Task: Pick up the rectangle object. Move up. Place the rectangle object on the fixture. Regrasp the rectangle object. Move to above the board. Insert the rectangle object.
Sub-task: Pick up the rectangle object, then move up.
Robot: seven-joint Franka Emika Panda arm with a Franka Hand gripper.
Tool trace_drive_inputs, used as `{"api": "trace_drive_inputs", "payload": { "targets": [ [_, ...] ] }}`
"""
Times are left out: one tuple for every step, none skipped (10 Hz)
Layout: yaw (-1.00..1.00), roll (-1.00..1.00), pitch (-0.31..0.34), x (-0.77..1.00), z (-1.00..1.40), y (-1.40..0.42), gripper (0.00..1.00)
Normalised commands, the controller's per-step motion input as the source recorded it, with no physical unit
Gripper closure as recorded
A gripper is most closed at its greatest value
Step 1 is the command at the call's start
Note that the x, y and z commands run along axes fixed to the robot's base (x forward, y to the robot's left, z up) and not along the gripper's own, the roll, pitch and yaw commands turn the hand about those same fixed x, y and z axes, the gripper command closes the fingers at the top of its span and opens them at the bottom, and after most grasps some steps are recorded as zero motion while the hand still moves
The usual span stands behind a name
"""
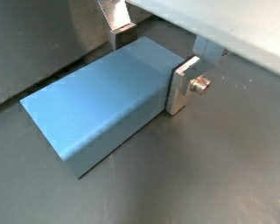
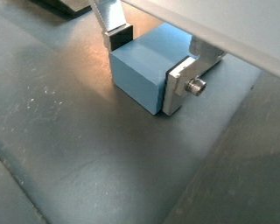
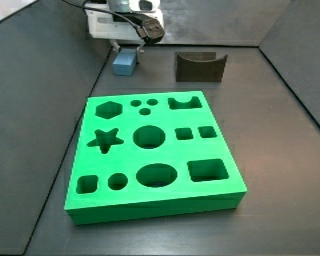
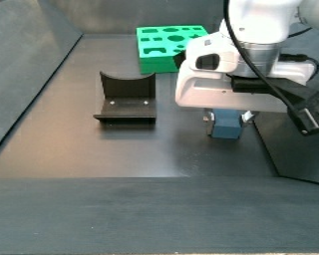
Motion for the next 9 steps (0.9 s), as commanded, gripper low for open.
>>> {"api": "trace_drive_inputs", "payload": {
  "targets": [
    [0.0, 0.0, 0.0, 0.0, 0.0, 0.0, 1.0],
    [0.0, 0.0, 0.0, 0.0, 0.0, 0.0, 1.0],
    [0.0, 0.0, 0.0, 0.0, 0.0, 0.0, 1.0],
    [0.0, 0.0, 0.0, 0.0, 0.0, 0.0, 1.0],
    [0.0, 0.0, 0.0, 0.0, 0.0, 0.0, 1.0],
    [0.0, 0.0, 0.0, 0.0, 0.0, 0.0, 1.0],
    [0.0, 0.0, 0.0, 0.0, 0.0, 0.0, 1.0],
    [0.0, 0.0, 0.0, 0.0, 0.83, 0.0, 1.0],
    [0.02, 0.0, -0.008, 0.04, 0.83, 0.02, 1.0]
  ]
}}
